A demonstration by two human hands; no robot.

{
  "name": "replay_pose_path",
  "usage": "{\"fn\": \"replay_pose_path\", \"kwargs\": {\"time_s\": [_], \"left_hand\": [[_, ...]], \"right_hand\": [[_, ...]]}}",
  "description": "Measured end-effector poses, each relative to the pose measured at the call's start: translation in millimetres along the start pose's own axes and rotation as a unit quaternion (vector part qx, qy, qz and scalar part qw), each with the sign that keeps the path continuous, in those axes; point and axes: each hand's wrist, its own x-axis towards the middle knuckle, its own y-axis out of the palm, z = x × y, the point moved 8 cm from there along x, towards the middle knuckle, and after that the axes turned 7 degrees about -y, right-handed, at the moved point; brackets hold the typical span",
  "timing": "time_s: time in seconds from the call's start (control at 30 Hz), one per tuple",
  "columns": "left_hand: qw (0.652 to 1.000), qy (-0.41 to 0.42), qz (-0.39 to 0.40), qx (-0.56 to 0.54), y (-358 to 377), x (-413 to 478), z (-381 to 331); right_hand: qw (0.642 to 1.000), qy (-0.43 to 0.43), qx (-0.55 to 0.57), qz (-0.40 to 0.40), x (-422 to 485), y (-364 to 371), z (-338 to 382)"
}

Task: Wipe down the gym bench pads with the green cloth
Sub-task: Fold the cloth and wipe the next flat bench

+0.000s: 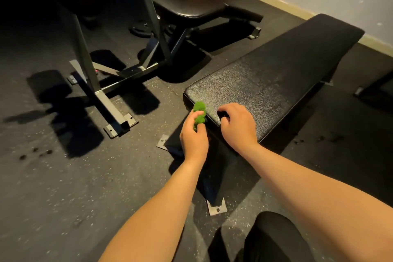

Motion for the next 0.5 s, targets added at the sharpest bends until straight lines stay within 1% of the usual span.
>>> {"fn": "replay_pose_path", "kwargs": {"time_s": [0.1, 0.13, 0.17, 0.23, 0.4, 0.5], "left_hand": [[0.997, -0.006, -0.071, -0.038, -11, 29, -19], [0.996, -0.016, -0.079, -0.049, -12, 41, -22], [0.995, -0.025, -0.075, -0.053, -10, 51, -23], [0.998, -0.033, -0.056, -0.022, -4, 61, -22], [0.998, -0.005, -0.04, 0.056, 0, 49, -22], [0.995, 0.016, -0.015, 0.097, 7, 33, -22]], "right_hand": [[1.0, -0.002, 0.014, -0.008, 2, 1, -2], [1.0, -0.002, 0.019, -0.012, 2, 1, -3], [1.0, -0.001, 0.022, -0.015, 4, 1, -4], [1.0, 0.005, 0.026, -0.013, 6, 1, -4], [0.999, 0.021, 0.031, -0.024, 6, 0, -6], [0.998, 0.041, 0.032, -0.03, 4, 1, -9]]}}
